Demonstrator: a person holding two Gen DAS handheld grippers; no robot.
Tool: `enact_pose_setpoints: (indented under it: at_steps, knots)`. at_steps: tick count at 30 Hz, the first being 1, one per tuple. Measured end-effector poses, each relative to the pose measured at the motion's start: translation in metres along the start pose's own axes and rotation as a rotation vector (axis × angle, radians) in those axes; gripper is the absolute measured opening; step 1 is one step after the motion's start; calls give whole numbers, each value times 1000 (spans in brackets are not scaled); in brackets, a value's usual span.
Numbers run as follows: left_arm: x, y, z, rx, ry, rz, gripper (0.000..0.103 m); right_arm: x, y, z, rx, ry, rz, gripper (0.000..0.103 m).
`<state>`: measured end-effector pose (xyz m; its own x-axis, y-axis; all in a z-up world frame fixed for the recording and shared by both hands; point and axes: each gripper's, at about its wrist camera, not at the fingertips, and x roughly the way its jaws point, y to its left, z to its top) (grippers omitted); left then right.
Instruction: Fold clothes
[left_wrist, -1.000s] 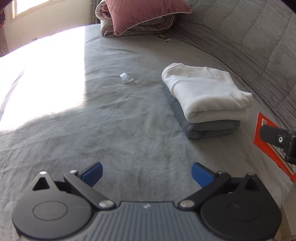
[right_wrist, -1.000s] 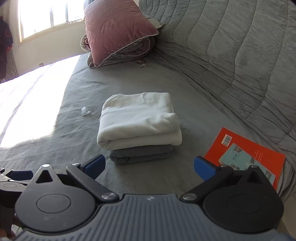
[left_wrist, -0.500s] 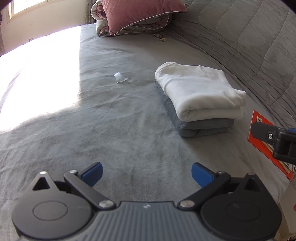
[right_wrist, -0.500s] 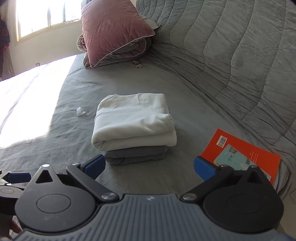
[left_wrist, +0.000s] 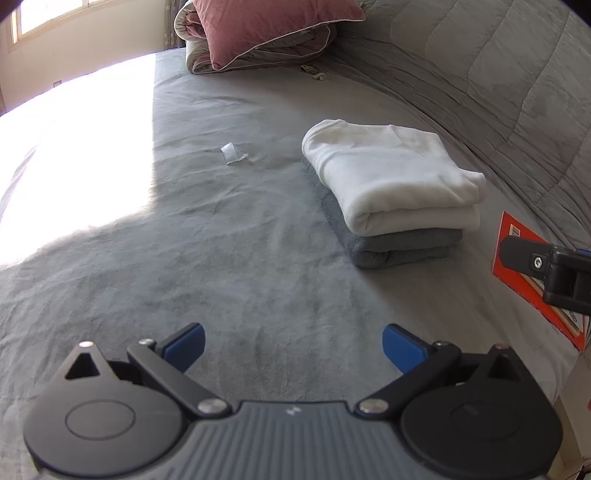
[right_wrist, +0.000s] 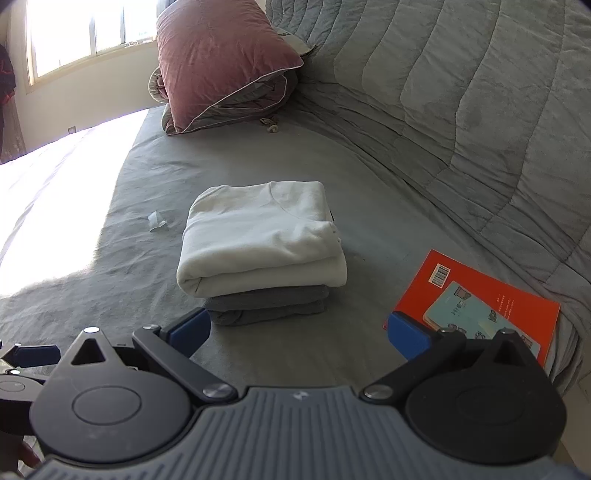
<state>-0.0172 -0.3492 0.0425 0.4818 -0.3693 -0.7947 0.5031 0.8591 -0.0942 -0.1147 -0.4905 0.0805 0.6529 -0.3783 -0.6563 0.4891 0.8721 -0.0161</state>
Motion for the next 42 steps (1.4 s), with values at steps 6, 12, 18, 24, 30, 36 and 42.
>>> enact_pose_setpoints:
  at_steps: [6,12,18,24,30,36,42]
  knots:
    - [0,-1,0,3,0,1,102,-1,-1,-1,0,-4,18,103]
    - [-1,-2,0,6,1,0,102,-1,-1,-1,-1,1,13,103]
    - [-1,-4,0,12,2,-6,102,-1,-1,-1,0,-1,16,103]
    - [-1,-5,0,17,4,-6,102,-2,-1,-2,-2,-2,20,103]
    - [-1,-6,0,22,5,-7,102,-2,-1,-1,-2,0,18,103]
    - [-1,-6,0,25,7,-7,102,-2,0,-1,-3,-1,21,103]
    - [-1,-7,0,28,7,-6,102,-1,0,-1,-4,0,20,103]
